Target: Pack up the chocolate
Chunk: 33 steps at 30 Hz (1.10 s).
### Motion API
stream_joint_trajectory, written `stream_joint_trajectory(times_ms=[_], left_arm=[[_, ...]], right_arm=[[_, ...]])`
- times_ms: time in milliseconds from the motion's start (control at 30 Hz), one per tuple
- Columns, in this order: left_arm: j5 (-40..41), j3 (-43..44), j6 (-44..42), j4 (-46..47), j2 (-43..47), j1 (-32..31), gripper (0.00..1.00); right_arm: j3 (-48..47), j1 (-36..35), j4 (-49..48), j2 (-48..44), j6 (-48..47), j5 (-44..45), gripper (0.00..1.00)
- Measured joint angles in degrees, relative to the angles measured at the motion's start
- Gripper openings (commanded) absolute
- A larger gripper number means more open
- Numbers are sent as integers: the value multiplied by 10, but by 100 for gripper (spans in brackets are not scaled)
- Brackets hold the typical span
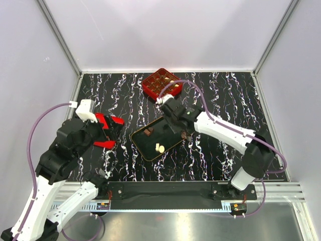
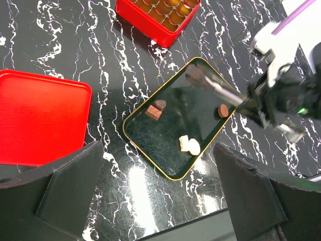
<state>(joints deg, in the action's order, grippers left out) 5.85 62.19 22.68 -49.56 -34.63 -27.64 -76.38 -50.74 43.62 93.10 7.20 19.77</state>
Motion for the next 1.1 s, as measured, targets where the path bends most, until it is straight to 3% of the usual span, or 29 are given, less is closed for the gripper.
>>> stream_joint_trajectory(times_ms=[400,667,1100], left_arm=[[-1,0,0,5,-5,0,99],[0,0,-2,5,-5,0,99],[0,-7,-2,11,-6,0,99]], right_arm=[[-274,135,-23,152,-80,14,43],[-309,169,-35,249,-104,9,43],[-309,184,-64,287,-113,-15,51]])
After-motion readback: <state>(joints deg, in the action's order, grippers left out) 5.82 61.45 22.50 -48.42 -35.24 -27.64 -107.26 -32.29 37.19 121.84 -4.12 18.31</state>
